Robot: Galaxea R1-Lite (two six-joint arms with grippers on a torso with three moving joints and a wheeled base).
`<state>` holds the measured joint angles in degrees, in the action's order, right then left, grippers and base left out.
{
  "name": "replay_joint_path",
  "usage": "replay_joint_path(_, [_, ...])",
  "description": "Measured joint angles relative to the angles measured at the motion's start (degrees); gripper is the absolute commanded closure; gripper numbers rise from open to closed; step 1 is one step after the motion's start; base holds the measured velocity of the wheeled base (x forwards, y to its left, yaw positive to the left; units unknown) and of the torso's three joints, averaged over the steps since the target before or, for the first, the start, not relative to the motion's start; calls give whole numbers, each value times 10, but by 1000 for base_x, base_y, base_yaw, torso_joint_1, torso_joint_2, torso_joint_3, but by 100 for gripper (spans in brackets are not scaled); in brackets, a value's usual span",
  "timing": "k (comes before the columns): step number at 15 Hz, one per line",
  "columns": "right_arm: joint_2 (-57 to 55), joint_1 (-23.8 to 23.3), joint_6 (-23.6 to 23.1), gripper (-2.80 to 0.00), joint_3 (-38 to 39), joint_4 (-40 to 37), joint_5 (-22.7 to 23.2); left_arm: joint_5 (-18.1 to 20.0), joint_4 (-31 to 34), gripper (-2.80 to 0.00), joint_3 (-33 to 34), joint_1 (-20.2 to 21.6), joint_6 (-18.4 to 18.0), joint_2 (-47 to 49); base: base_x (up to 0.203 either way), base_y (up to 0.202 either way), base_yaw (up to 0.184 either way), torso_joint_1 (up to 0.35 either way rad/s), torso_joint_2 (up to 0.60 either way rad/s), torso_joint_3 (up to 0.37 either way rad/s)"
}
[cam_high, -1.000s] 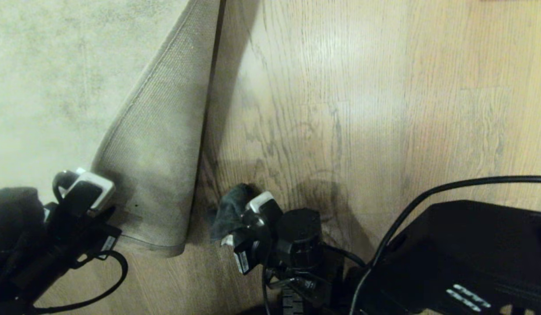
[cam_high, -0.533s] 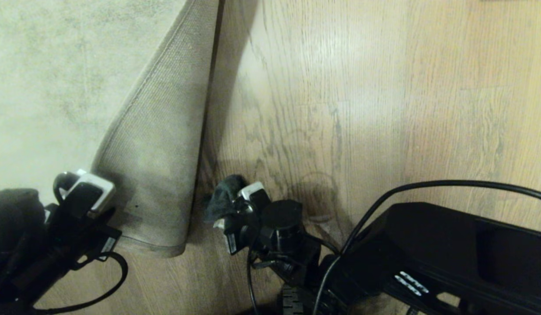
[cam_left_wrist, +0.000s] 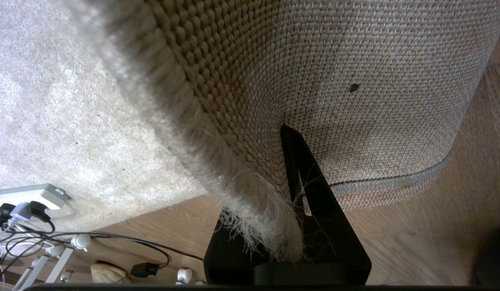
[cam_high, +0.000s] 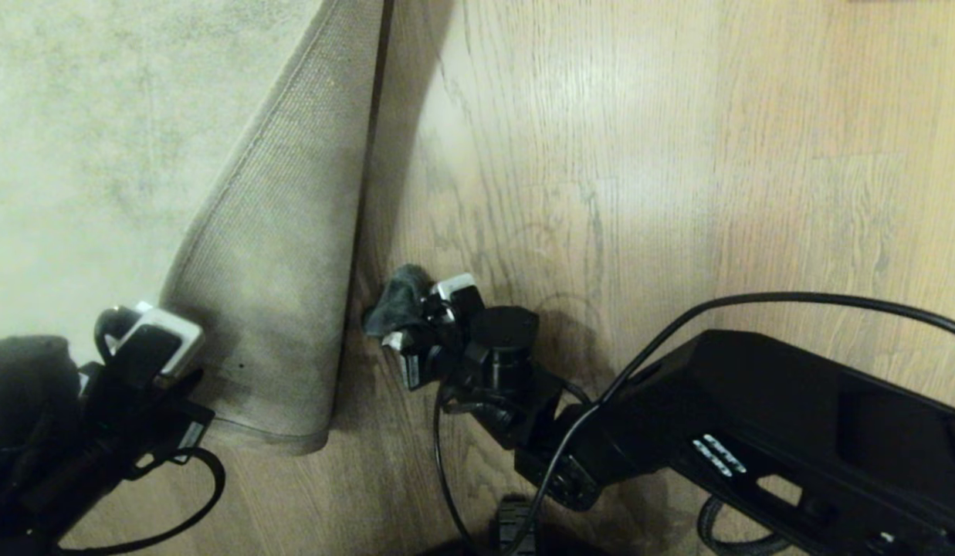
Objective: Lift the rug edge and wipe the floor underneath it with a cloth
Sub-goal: Wipe the floor under the carpet with a rag
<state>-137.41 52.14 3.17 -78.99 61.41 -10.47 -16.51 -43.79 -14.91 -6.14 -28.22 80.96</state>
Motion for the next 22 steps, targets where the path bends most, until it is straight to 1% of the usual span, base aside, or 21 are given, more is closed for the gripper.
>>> replay_joint_path(2, [15, -1, -2, 0, 0, -5, -1, 0, 0, 0, 0, 0, 0, 0, 0, 0, 0, 0, 0, 0])
replay_joint_path(8, [78, -3, -34, 0, 6, -19, -2, 0, 0, 0, 5, -1, -1, 0, 0, 0, 0, 0, 0, 0])
replay_joint_path(11, [128, -6, -45, 0, 36, -31, -2, 0, 0, 0, 5, -1, 0, 0, 0, 0, 0, 0, 0, 0])
replay_joint_path(13, [170, -6, -47, 0, 88, -32, -2, 0, 0, 0, 7, -1, 0, 0, 0, 0, 0, 0, 0, 0])
replay_joint_path(17, [259, -4, -47, 0, 238, -25, -1, 0, 0, 0, 10, -1, 0, 0, 0, 0, 0, 0, 0, 0])
replay_joint_path(19, [289, 5, -47, 0, 298, -25, 0, 0, 0, 0, 10, -1, 0, 0, 0, 0, 0, 0, 0, 0])
replay_joint_path(20, [297, 17, -46, 0, 317, -25, 1, 0, 0, 0, 10, -1, 0, 0, 0, 0, 0, 0, 0, 0])
replay_joint_path(22, [293, 34, -43, 0, 331, -21, 2, 0, 0, 0, 11, -1, 0, 0, 0, 0, 0, 0, 0, 0])
